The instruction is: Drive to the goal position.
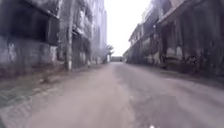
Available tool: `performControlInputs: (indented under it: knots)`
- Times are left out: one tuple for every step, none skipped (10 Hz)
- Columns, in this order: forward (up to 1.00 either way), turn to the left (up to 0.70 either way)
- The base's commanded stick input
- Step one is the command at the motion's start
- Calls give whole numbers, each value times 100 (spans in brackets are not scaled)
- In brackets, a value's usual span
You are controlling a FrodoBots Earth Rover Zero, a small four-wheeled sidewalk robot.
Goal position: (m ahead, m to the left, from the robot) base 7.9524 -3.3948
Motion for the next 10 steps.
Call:
performControlInputs:
  knots:
    - [50,0]
    - [50,0]
    - [50,0]
    - [50,0]
    - [50,0]
    - [50,0]
    - [50,0]
    - [50,0]
    - [50,0]
    - [50,0]
